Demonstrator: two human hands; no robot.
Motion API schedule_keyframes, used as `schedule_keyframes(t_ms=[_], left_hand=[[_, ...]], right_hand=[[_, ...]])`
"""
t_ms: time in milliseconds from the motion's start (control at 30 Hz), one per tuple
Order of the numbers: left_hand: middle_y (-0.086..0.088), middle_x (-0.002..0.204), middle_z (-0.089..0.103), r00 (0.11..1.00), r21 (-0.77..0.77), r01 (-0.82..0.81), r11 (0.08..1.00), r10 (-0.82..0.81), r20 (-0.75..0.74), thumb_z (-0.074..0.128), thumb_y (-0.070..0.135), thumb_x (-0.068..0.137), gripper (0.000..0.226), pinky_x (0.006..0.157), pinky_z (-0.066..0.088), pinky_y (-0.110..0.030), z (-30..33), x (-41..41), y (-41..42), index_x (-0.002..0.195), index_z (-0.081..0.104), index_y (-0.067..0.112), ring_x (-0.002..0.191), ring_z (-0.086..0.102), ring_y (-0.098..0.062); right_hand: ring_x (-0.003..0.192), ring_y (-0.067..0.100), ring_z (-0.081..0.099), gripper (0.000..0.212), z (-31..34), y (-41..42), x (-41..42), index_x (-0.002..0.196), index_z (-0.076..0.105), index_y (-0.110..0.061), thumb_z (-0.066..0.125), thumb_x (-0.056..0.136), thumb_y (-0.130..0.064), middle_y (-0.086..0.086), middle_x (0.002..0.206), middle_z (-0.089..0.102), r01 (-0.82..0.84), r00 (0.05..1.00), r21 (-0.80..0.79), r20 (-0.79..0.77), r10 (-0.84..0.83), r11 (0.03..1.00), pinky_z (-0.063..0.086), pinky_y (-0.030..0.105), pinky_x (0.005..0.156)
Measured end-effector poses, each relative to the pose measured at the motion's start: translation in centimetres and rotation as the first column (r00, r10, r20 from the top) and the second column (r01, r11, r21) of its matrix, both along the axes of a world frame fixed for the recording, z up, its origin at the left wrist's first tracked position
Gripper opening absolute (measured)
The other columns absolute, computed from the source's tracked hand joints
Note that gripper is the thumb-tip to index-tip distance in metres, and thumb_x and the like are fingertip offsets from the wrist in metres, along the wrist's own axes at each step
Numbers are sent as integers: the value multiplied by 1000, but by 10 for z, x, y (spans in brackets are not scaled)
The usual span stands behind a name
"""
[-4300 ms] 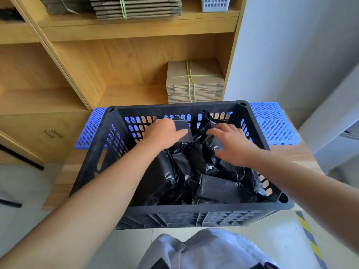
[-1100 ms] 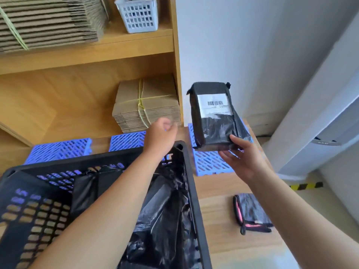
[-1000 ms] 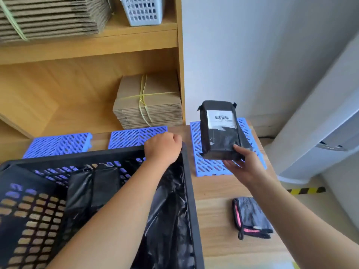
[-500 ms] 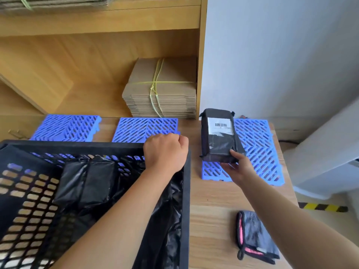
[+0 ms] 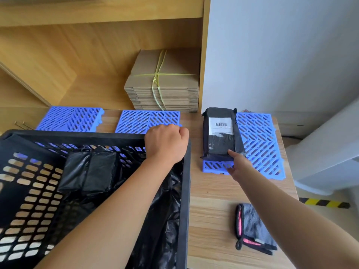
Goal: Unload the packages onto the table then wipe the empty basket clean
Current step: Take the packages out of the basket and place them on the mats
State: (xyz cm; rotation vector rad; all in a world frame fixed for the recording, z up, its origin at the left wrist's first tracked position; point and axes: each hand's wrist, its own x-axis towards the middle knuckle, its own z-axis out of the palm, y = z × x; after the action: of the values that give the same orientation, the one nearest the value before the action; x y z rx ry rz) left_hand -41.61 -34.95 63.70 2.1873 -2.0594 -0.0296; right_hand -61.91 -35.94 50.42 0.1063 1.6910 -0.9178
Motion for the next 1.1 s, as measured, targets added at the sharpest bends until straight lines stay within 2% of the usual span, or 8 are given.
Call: schedule_keyframes(t_ms=[100,267,433,533,600,733,900,1100], left_hand=[[-2,53,39,1000,-11,8,1000,-8,-19,32,28,99,47,59,22,-33,0,1,3,55,39,13,54,36,-21],[0,57,40,999,8,20,1000,-20,-45,30,28,100,47,53,20,-32,4,1,5,56,39,14,61,40,-22],[1,85,59,964,172,74,982,-27,-264,37,35,100,28,69,39,-31,19,9,3,86,58,21,84,54,-23],[3,127,63,617,213,220,952,33,-786,55,33,99,33,97,43,-26,43,24,7,128,62,18,115,58,-13],[5,126,66,478,105,248,963,-27,-878,60,27,98,30,99,45,-23,60,55,26,126,65,19,116,60,-7],[-2,104,75,471,113,220,969,-4,-882,56,17,99,17,87,55,-28,70,130,73,105,71,19,96,72,-15],[3,102,74,671,189,-40,981,166,-723,64,17,93,13,88,50,-27,48,225,109,91,73,26,97,68,-12],[-2,134,47,595,437,-218,873,474,-649,73,41,86,70,90,39,-30,24,277,116,145,41,21,116,49,-20]], right_hand=[[128,32,47,45,15,10,0,138,48,-7,60,98,-24,10,143,48,-86,996,-39,-25,85,996,42,44,104],[59,16,44,12,60,39,22,93,53,-11,63,87,-16,5,74,47,82,986,-165,-132,-105,983,42,31,56],[62,18,55,17,137,91,74,73,56,-8,54,85,4,7,68,57,-144,985,-557,-159,65,818,46,30,66],[71,22,56,15,168,118,93,71,57,-7,58,79,5,11,72,59,-336,938,-667,-298,174,665,47,32,71],[71,20,58,15,180,137,107,69,61,-5,63,77,7,10,71,62,-428,903,-710,-367,224,559,49,29,72],[70,14,61,8,190,160,133,74,66,5,70,79,8,9,73,69,-540,839,-730,-430,333,418,48,22,71],[68,13,62,13,184,169,181,71,69,0,73,81,6,8,69,70,-685,704,-673,-513,492,279,48,18,67],[64,17,59,11,177,169,254,76,67,0,68,84,7,15,69,65,-832,533,-506,-613,583,228,52,39,72]])
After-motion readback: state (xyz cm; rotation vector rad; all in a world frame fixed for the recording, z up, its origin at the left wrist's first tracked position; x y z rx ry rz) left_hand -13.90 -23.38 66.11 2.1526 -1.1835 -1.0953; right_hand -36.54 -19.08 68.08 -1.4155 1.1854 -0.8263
